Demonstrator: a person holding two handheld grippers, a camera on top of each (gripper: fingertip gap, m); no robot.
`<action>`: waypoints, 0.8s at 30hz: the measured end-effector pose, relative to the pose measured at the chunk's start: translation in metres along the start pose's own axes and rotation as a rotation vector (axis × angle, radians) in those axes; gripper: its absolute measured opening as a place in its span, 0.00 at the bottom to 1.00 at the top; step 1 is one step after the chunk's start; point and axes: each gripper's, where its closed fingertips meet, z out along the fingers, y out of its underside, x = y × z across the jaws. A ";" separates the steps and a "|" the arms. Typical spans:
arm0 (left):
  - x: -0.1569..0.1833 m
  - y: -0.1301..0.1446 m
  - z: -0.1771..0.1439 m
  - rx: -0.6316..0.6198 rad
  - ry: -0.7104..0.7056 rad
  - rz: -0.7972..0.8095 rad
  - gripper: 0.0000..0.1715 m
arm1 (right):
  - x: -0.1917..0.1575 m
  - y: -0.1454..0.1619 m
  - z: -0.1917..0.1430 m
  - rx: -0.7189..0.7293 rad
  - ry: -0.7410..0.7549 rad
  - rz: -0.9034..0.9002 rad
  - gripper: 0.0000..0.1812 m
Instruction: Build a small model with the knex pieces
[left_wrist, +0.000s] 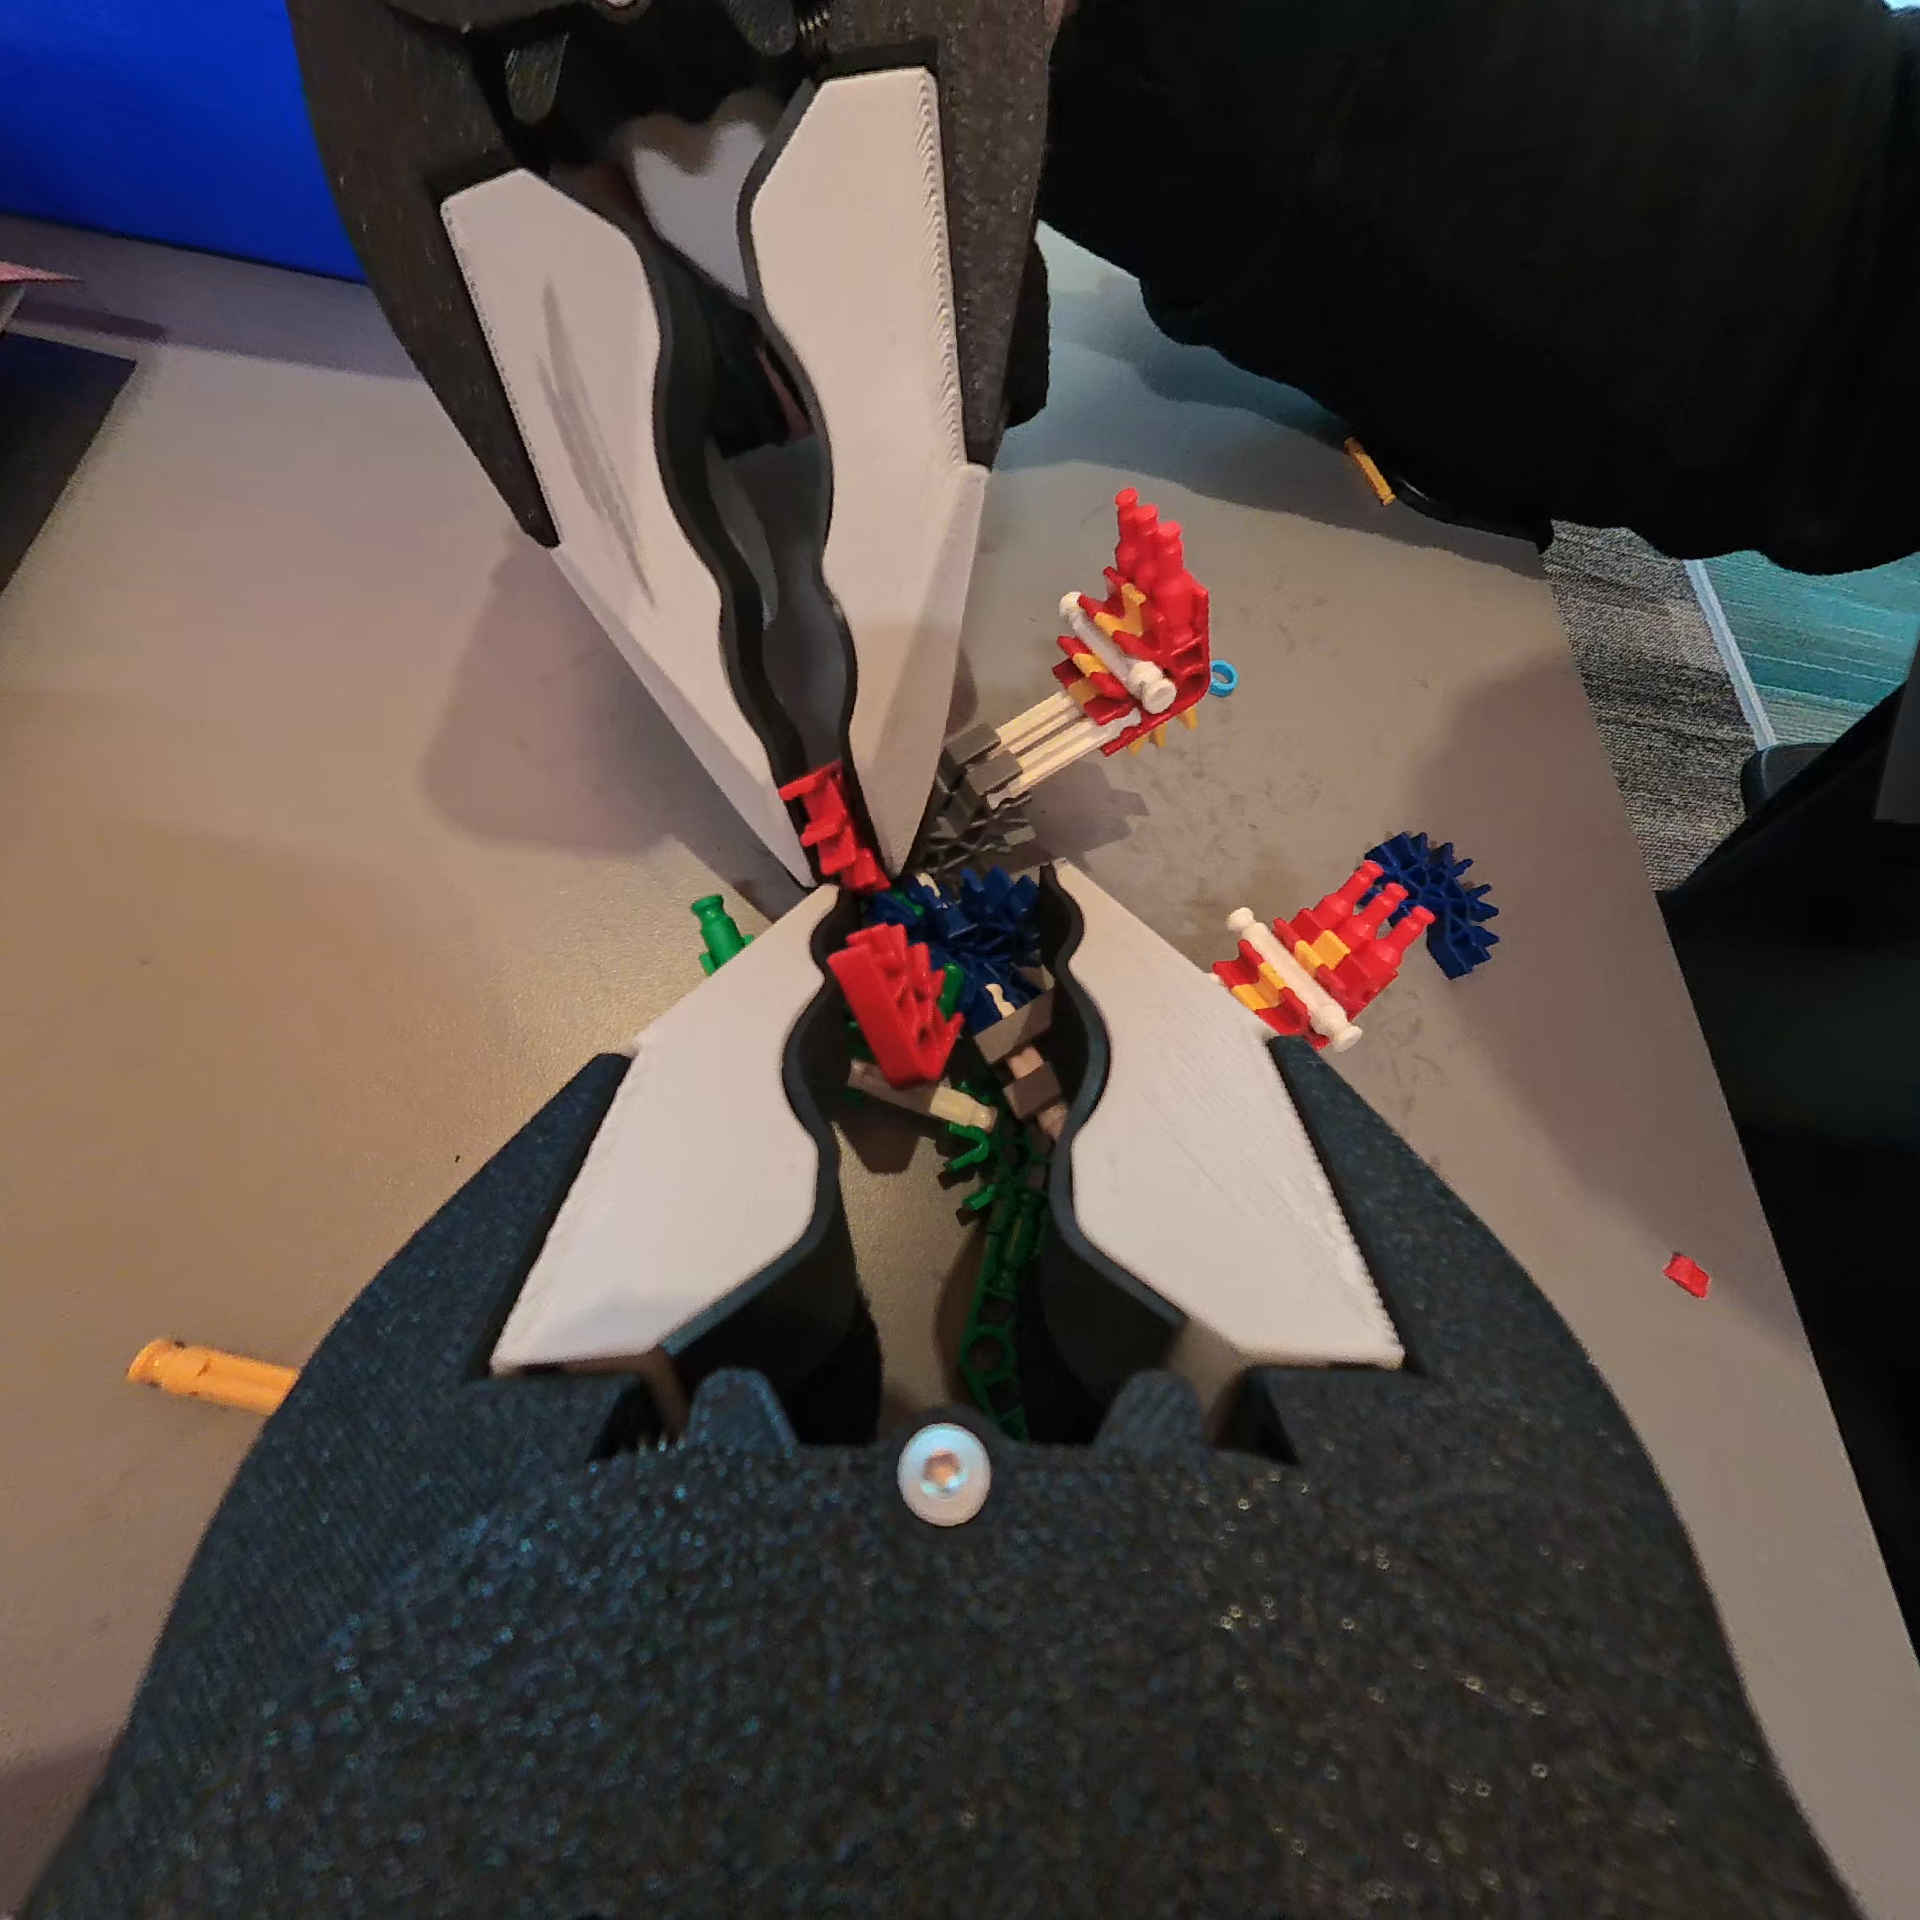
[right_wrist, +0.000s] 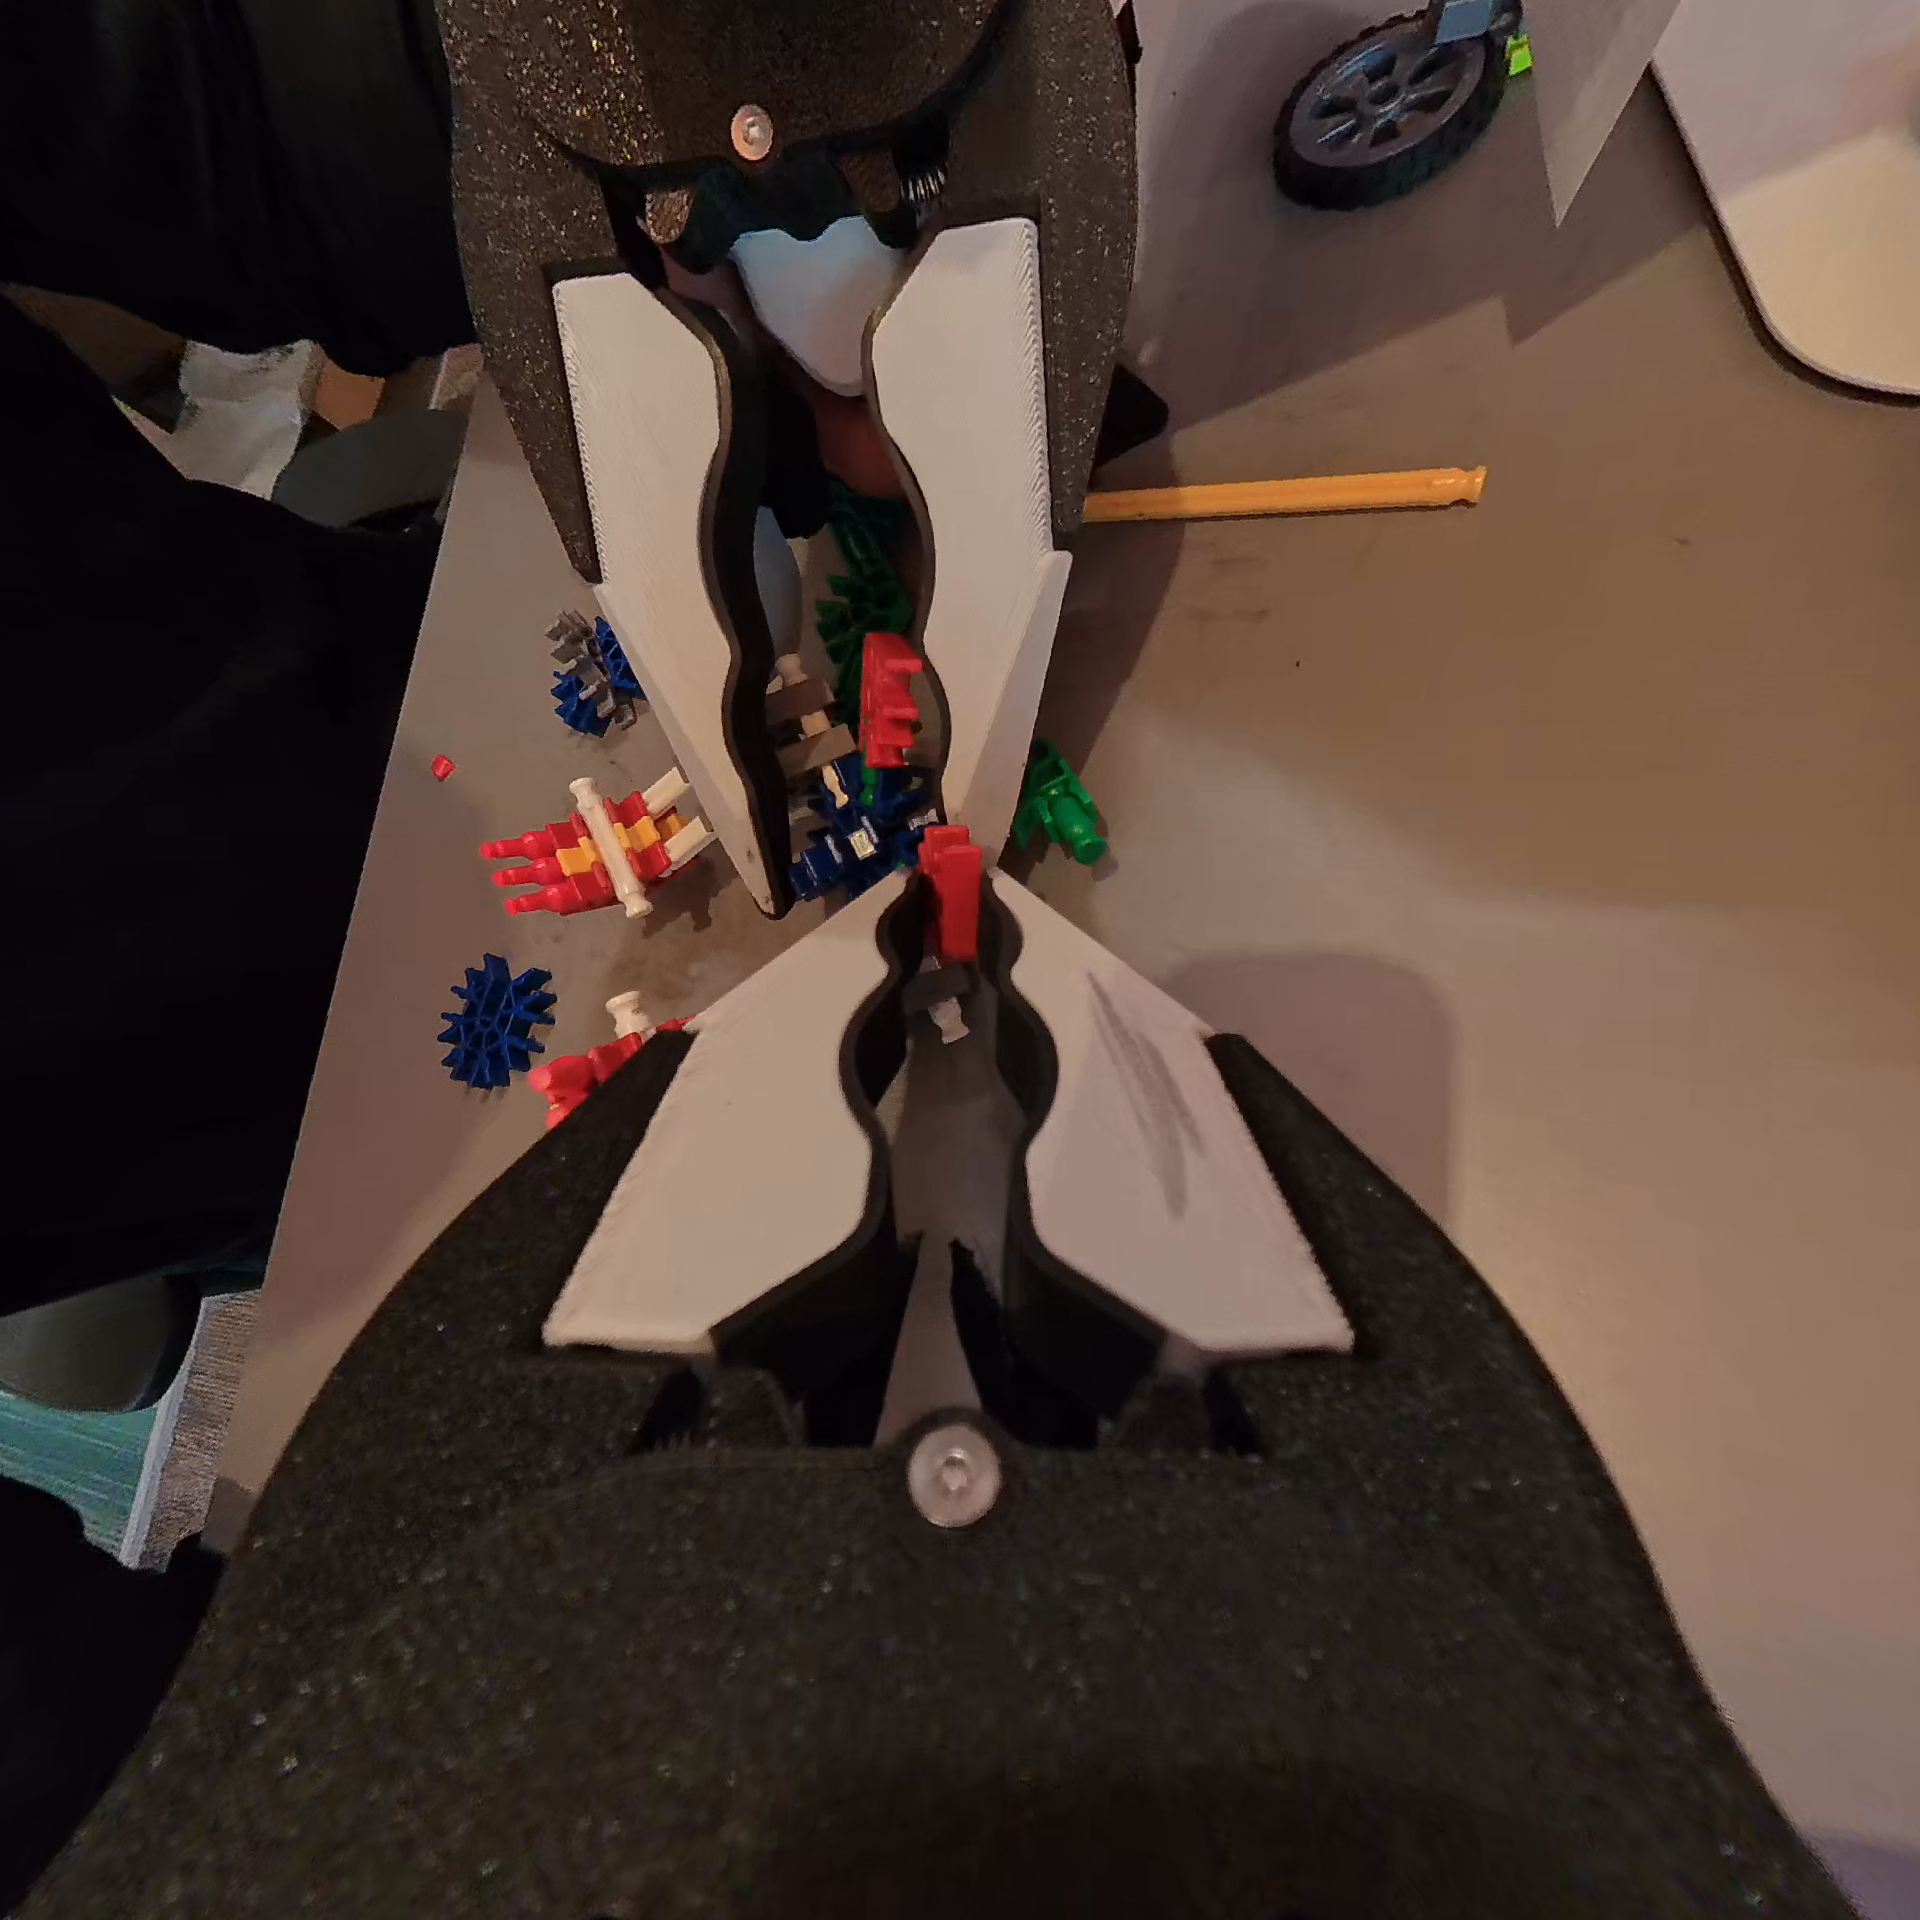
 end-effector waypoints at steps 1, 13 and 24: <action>0.000 0.000 0.000 0.000 -0.001 0.000 0.19 | 0.000 0.000 0.000 0.001 -0.003 0.002 0.04; 0.002 -0.001 0.002 0.004 -0.001 0.007 0.19 | -0.004 0.002 -0.003 0.029 0.012 -0.044 0.06; 0.004 -0.001 0.002 0.009 0.008 0.010 0.19 | -0.003 0.001 -0.008 0.068 0.005 -0.024 0.07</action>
